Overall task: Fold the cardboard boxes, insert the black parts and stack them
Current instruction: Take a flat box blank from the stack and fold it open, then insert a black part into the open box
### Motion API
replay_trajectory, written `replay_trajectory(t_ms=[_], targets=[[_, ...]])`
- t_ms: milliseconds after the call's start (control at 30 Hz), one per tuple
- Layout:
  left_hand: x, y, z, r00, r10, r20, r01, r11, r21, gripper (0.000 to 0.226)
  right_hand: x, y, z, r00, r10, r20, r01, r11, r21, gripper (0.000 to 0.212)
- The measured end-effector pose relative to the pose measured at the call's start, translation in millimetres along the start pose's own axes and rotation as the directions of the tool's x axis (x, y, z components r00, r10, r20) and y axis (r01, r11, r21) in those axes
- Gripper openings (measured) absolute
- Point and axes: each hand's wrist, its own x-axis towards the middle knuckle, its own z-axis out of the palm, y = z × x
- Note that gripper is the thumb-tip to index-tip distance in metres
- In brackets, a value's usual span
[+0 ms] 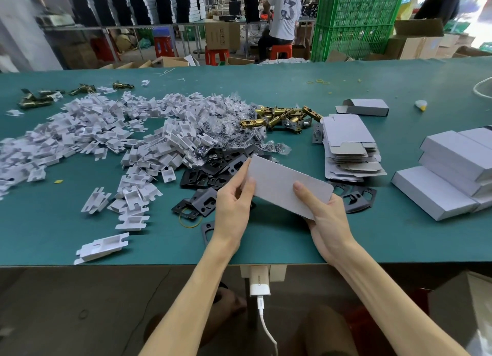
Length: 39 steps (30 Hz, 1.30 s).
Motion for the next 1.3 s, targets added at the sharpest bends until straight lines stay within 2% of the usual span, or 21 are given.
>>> replay_trajectory(t_ms=[300,433,500,567,633,667,700,733,800,833,933,1033,1133,1200,1300], targets=[[1,2,0,0.999,-0.030,0.020,0.031,0.999,-0.034,0.044,0,0,0,0.999,-0.030,0.018,0.030,0.999,-0.011,0.031],[2,3,2,0.997,-0.040,-0.065,0.037,0.998,-0.045,0.035,-2,2,3,0.999,-0.042,0.008,0.043,0.989,-0.140,0.027],[3,2,1,0.985,-0.089,-0.145,0.073,0.991,-0.110,0.027,-5,2,4,0.995,-0.095,0.029,0.099,0.971,-0.218,0.031],[4,1,-2,0.967,-0.139,-0.214,0.106,0.982,-0.159,0.023,-8,-2,1,0.976,-0.205,0.068,0.214,0.958,-0.193,0.033],[5,0,-2,0.958,-0.164,-0.237,0.123,0.977,-0.176,0.021,-10,-7,-7,0.955,-0.290,0.066,0.298,0.935,-0.194,0.026],[5,0,-2,0.958,-0.165,-0.234,0.128,0.978,-0.163,0.019,-10,-10,-11,0.945,-0.316,0.090,0.328,0.905,-0.271,0.023],[4,0,-1,0.962,-0.158,-0.224,0.129,0.982,-0.137,0.016,-11,-12,-15,0.936,-0.318,0.153,0.353,0.853,-0.385,0.032],[3,1,0,0.968,-0.143,-0.208,0.123,0.986,-0.108,0.016,-11,-12,-16,0.927,-0.285,0.243,0.371,0.787,-0.493,0.050],[1,3,2,0.984,-0.116,-0.139,0.110,0.993,-0.048,0.025,-12,-12,-10,0.912,-0.178,0.371,0.378,0.716,-0.587,0.080],[1,4,3,0.990,-0.110,-0.088,0.110,0.994,-0.004,0.034,-12,-12,-5,0.902,-0.158,0.401,0.388,0.702,-0.598,0.082],[-4,9,7,0.993,-0.118,0.026,0.115,0.990,0.080,0.057,-12,-11,9,0.891,-0.214,0.400,0.435,0.653,-0.621,0.053],[-5,14,7,0.992,-0.122,0.012,0.122,0.992,-0.035,0.056,-8,-13,14,0.905,-0.270,0.329,0.424,0.646,-0.634,0.034],[-5,14,5,0.993,-0.053,0.108,0.063,0.994,-0.093,0.048,1,-17,13,0.950,-0.224,0.220,0.314,0.701,-0.641,0.031],[-6,12,7,0.985,-0.031,0.172,0.043,0.997,-0.064,0.040,8,-17,11,0.963,-0.182,0.201,0.271,0.686,-0.675,0.031],[-5,8,8,0.993,-0.062,0.104,0.063,0.998,-0.005,0.037,17,-20,9,0.958,-0.133,0.256,0.281,0.632,-0.723,0.041]])
